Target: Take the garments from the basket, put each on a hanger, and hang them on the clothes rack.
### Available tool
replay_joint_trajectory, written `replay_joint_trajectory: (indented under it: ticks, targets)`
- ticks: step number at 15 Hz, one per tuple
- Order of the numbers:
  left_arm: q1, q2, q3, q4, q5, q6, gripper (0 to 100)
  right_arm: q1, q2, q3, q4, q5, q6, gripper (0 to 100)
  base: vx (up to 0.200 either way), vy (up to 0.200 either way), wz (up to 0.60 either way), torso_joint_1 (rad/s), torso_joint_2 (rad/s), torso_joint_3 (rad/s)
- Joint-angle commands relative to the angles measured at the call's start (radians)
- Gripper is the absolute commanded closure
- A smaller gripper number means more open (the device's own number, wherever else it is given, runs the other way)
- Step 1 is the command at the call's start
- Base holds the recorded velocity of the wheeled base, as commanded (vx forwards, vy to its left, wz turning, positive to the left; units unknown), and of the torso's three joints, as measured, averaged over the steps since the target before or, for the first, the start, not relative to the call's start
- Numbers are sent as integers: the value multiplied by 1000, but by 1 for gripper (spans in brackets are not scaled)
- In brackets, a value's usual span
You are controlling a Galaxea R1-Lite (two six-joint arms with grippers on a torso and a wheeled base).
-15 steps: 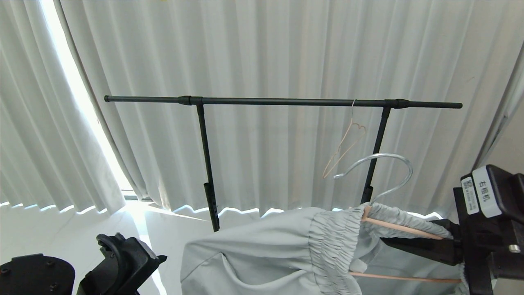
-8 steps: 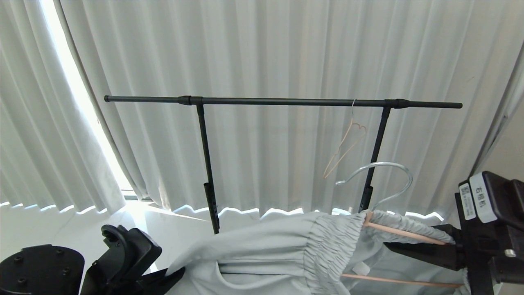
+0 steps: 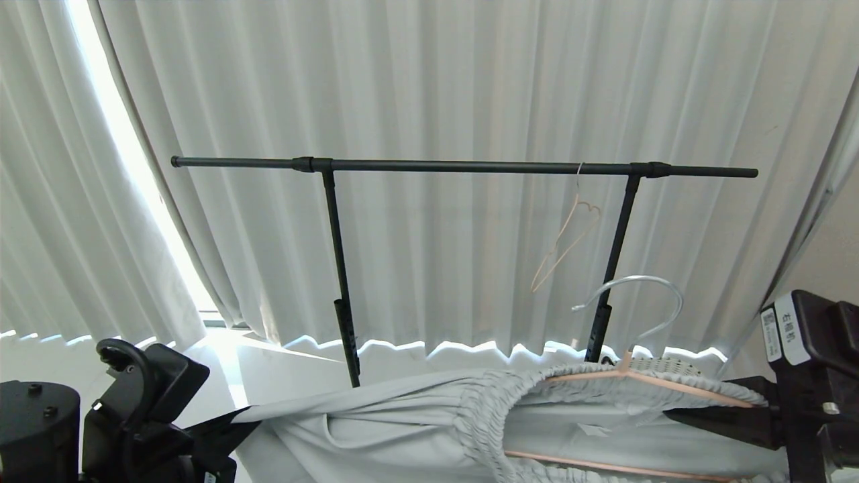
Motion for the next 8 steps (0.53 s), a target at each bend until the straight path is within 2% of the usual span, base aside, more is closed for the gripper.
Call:
replay_joint_trajectory:
  ticks: [1,3,5,6,8]
  targets:
    - [24,-1,8,1,2,4,100,-2,-5,-1,-4,1,0,100,0,0,0,0,0,0]
    - [-7,-1,-1,1,1,44,100,-2,-3,-3,-7,0,3,100,0,0,0,0,0,0]
    - [-71,-10,-20,1,2,47,100,-1,2,-3,-35,0,47,100,0,0,0,0,0,0]
    - [-87,-10,-20,1,2,49,0,1,3,-3,-58,0,75,100,0,0,0,0,0,0]
    - [-88,-8,-20,1,2,49,0,-1,5,-6,-85,-2,103,100,0,0,0,0,0,0]
